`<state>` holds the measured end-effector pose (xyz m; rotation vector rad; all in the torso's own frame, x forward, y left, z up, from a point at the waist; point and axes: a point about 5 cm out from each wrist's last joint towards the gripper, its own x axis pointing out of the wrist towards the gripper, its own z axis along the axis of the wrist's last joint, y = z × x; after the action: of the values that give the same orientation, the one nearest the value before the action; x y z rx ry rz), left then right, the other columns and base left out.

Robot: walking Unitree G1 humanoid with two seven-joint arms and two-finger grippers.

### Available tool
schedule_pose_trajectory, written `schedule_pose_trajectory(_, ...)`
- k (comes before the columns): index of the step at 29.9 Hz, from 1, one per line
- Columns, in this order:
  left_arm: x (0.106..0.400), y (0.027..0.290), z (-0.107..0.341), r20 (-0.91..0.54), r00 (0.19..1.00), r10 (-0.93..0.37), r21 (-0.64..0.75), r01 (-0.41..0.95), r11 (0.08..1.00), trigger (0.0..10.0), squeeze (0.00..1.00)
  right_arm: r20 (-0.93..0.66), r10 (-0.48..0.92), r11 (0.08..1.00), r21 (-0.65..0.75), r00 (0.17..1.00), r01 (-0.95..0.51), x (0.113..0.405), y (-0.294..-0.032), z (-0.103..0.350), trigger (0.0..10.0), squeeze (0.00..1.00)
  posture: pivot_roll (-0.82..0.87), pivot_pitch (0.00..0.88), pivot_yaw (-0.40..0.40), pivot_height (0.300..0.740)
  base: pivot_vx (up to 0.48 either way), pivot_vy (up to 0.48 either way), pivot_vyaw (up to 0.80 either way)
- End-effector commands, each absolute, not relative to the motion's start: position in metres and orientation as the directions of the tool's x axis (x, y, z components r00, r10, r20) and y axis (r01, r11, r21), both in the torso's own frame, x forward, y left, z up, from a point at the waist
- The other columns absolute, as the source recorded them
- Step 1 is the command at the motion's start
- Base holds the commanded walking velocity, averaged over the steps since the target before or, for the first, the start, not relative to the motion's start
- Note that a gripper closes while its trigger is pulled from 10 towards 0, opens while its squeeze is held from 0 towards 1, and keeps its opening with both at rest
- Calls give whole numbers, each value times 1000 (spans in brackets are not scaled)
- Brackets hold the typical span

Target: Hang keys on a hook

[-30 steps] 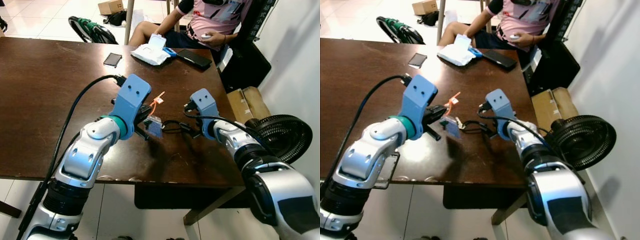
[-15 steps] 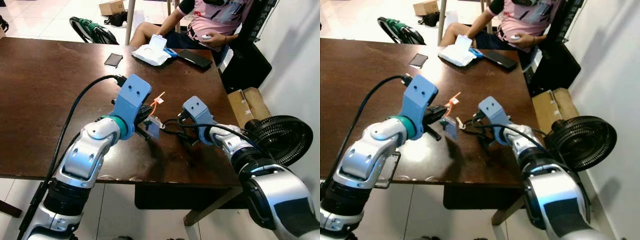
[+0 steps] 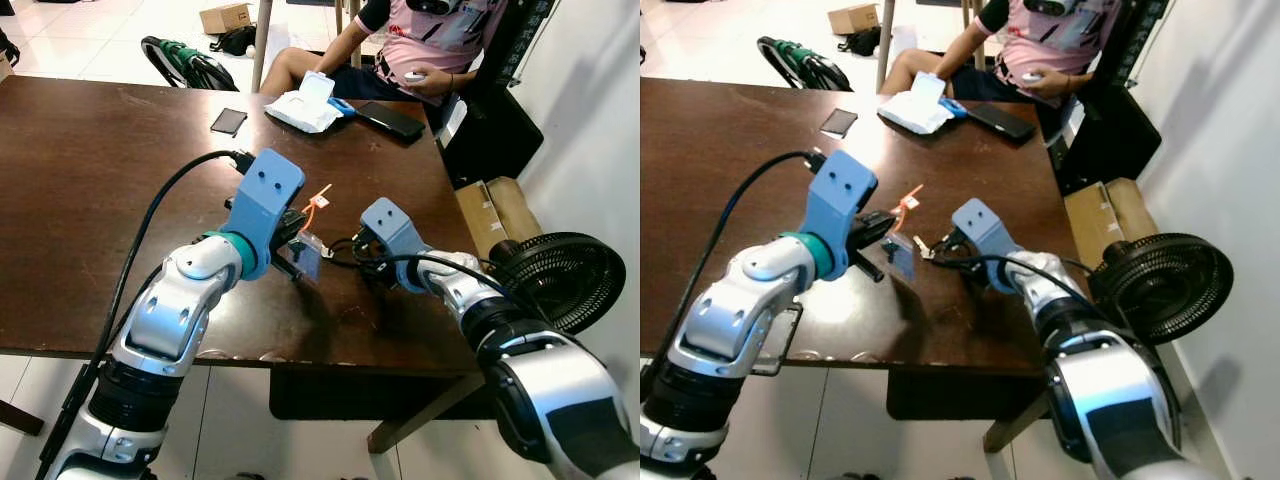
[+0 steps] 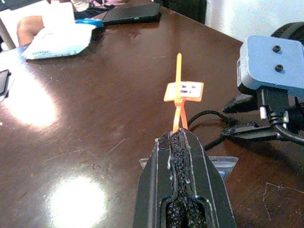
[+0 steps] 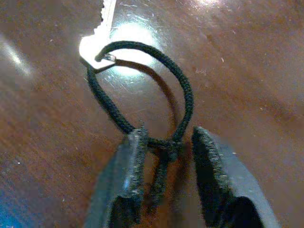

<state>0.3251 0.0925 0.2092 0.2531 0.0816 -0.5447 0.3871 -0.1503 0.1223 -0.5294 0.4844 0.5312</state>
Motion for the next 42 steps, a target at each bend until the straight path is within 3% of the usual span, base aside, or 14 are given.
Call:
schedule_pose_trajectory(1, 325, 92, 205, -159, 851, -500, 212, 524, 825, 10000, 0, -621, 314, 731, -325, 718, -601, 378, -157, 103, 0, 0, 111, 0, 33, 740, 0, 0, 0)
schedule_pose_trajectory(11, 325, 92, 206, -157, 851, -502, 215, 525, 823, 10000, 0, -616, 317, 756, -295, 721, -585, 378, -157, 103, 0, 0, 109, 0, 33, 740, 0, 0, 0)
schedule_pose_trajectory(16, 325, 92, 207, -155, 851, -502, 216, 525, 823, 10000, 0, -512, 391, 879, -38, 765, -475, 386, -149, 120, 0, 0, 109, 0, 32, 740, 0, 0, 0)
schedule_pose_trajectory(23, 326, 92, 208, -154, 851, -502, 218, 525, 823, 10000, 0, -461, 423, 889, 44, 780, -456, 389, -145, 129, 0, 0, 109, 0, 31, 740, 0, 0, 0)
schedule_pose_trajectory(27, 326, 93, 208, -153, 852, -500, 218, 523, 824, 10000, 0, -322, 486, 873, 145, 812, -465, 398, -138, 152, 0, 0, 115, 0, 34, 740, 0, 0, 0)
schedule_pose_trajectory(30, 326, 94, 209, -153, 852, -500, 218, 523, 824, 10000, 0, -101, 539, 829, 237, 836, -506, 407, -135, 187, 0, 0, 114, 0, 45, 740, 0, 0, 0)
schedule_pose_trajectory(31, 326, 95, 209, -154, 852, -501, 218, 524, 823, 10000, 0, 8, 532, 816, 261, 847, -515, 410, -137, 204, 10000, 0, 111, 0, 52, 740, 0, 0, 0)
schedule_pose_trajectory(42, 326, 95, 207, -163, 848, -505, 217, 530, 820, 10000, 0, 271, 379, 786, 411, 885, -462, 416, -154, 242, 10000, 0, 106, 0, 65, 740, 0, 0, 0)
